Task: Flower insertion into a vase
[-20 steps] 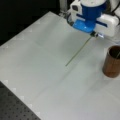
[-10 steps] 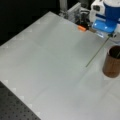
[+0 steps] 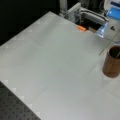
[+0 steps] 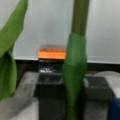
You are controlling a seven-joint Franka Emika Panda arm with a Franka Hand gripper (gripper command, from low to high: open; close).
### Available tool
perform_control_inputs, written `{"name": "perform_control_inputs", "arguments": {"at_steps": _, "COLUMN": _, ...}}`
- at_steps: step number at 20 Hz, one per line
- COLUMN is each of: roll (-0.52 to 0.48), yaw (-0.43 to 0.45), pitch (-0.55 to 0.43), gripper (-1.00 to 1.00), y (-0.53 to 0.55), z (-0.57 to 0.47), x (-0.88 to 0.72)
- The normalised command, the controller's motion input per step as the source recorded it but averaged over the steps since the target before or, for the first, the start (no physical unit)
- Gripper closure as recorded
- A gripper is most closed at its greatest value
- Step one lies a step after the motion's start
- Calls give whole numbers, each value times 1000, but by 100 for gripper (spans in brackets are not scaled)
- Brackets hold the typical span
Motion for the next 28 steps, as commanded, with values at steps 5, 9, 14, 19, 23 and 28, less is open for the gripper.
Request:
{"name": "perform_control_inputs", "arguments": {"at_steps": 5, "roll": 97, "yaw": -127, "pitch": -53, "gripper": 100, "y": 85, "z": -107, "x": -415}}
{"name": "perform_control_inputs", "arguments": {"at_steps": 9, "roll": 113, "yaw": -144, "pitch": -61, "gripper": 100, "y": 105, "z": -173, "x": -335}}
{"name": "perform_control_inputs", "arguments": {"at_steps": 14, "roll": 71, "yaw": -129, "pitch": 148, "gripper": 100, "y": 128, "z": -148, "x": -334}}
{"name": "perform_control_inputs", "arguments": {"at_steps": 19, "roll": 33, "yaw": -86, "pitch": 298, "gripper": 100, "y": 144, "z": -47, "x": -205}}
{"name": "perform_control_inputs", "arguments": {"at_steps": 23, "roll": 37, "yaw": -67, "pitch": 420, "gripper": 100, "y": 137, "z": 53, "x": -38}}
{"name": "perform_control_inputs", "arguments": {"at_steps": 28, "roll": 52, "yaw": -87, "pitch": 371, "gripper": 100, "y": 153, "z": 84, "x": 98}}
